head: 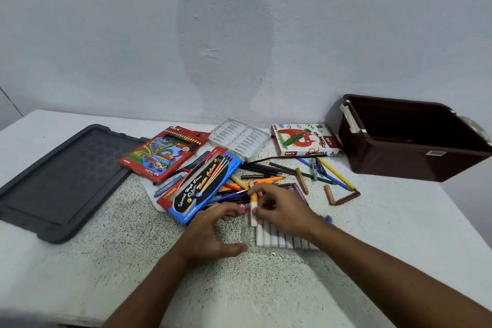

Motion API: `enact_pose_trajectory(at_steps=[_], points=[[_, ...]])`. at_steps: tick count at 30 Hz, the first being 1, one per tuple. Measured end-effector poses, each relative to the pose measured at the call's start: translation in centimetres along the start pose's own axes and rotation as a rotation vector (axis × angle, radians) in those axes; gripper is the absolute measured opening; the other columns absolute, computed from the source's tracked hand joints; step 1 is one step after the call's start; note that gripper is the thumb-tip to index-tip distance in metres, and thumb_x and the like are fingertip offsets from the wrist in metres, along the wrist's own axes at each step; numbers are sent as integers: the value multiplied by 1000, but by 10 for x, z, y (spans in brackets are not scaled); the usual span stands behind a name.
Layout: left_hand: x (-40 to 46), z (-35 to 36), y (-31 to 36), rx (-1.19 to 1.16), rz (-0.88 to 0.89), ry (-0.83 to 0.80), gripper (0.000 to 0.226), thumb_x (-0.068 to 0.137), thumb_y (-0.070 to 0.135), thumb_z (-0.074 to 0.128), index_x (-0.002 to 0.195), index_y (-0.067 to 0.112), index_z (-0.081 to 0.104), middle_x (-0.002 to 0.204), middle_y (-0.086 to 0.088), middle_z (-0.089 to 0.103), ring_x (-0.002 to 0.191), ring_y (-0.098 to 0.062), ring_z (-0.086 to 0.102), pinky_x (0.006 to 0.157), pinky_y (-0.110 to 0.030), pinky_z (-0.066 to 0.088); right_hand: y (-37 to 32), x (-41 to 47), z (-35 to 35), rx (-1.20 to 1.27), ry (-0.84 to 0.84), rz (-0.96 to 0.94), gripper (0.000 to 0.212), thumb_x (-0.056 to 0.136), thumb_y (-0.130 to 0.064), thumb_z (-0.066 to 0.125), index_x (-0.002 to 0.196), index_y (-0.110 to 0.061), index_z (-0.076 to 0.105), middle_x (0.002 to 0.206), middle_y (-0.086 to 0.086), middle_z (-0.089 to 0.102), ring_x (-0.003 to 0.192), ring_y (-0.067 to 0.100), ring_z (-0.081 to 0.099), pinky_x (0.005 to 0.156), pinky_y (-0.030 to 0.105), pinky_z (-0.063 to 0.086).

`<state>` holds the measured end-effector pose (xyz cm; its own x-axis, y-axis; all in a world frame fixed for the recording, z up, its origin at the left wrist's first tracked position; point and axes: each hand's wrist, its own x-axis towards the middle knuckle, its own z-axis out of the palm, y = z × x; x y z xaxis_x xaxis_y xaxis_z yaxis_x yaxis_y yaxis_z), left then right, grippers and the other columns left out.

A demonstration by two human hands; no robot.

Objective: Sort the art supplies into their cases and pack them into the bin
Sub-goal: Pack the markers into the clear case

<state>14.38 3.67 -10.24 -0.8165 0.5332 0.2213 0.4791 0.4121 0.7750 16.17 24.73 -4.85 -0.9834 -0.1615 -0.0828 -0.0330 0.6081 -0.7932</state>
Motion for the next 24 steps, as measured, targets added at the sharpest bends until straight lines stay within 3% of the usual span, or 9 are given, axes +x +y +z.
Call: enact_pose_trajectory(at_steps=[3,6,9,12,18,24], points=[[1,0,1,-14,6,-9,67,59,39,89,119,27,60,116,20,63,111,-1,57,93,-20,48,0,-2,7,-56,-1,-5,34,92,-17,63,124,-28,57,85,-9,64,71,9,63,59,20,52],[1,0,1,-16,3,-17,67,60,39,89,119,27,60,116,20,62,112,-1,56,93,-19,48,-1,-2,10,-233,11,-42,42,91,-24,64,132,-24,55,101,-9,56,92,12,58,79,22,51],[0,0,2,-16,-4,-19,66,60,39,89,118,29,59,116,23,62,112,0,56,92,-18,48,0,-3,11,-298,-14,-31,48,89,-30,67,134,-21,54,114,-3,45,103,10,48,84,17,44],[0,0,2,-16,-6,-16,66,60,39,89,117,30,59,117,24,60,112,0,56,92,-18,48,0,-5,12,-354,-60,-34,48,88,-32,67,134,-23,55,115,-4,44,111,13,40,99,33,41],[0,0,1,-20,-16,-19,67,60,41,89,118,31,57,117,21,62,112,3,56,94,-19,48,0,-11,13,-344,-7,-39,41,86,-29,69,126,-23,60,119,-4,53,109,11,45,96,34,44],[0,1,1,-26,-19,-19,69,59,43,88,119,33,56,117,21,62,112,6,56,93,-14,47,2,-15,17,-399,57,-58,38,87,-31,67,124,-24,62,121,-8,59,115,14,38,95,38,39]])
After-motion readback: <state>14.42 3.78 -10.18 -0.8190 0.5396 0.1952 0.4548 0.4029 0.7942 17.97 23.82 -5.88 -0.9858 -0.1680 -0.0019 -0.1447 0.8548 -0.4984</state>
